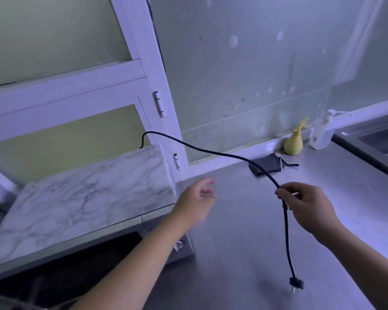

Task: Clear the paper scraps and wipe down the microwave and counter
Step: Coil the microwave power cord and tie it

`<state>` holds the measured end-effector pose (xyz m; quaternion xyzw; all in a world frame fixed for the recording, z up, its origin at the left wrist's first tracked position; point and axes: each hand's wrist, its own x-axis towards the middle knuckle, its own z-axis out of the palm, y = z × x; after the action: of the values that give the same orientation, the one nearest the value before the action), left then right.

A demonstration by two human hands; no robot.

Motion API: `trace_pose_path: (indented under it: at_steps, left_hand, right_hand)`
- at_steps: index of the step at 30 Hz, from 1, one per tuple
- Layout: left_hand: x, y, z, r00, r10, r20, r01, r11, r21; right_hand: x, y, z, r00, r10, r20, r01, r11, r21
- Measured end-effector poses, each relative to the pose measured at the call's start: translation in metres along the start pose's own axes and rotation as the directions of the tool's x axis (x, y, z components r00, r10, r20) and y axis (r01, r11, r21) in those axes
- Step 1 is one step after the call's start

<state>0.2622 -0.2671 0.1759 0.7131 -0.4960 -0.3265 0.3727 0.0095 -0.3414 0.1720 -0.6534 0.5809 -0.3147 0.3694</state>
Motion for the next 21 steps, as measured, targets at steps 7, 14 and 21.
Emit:
trace_pose_path:
  at_steps: [7,14,21]
  left_hand:
    - [-0.119,-0.048,0.109,0.553,-0.399,0.731,0.799,0.502,-0.331]
    - [-0.088,-0.033,0.066,0.771,-0.462,0.437,0.485,-0.018,-0.875]
    - [-0.078,-0.016,0.038,0.853,-0.468,0.229,0.395,0.292,-0.871]
  right_hand:
    - [-0.015,-0.034,0.007,0.998,-0.069,0.005,0.067,0.978,0.199]
    - [-0.042,-0.055,0.006,0.977,-0.141,0.159,0.052,0.884,0.465]
    - [-0.088,-0.021,0.007,0.959,-0.067,0.274,-0.046,0.922,0.385]
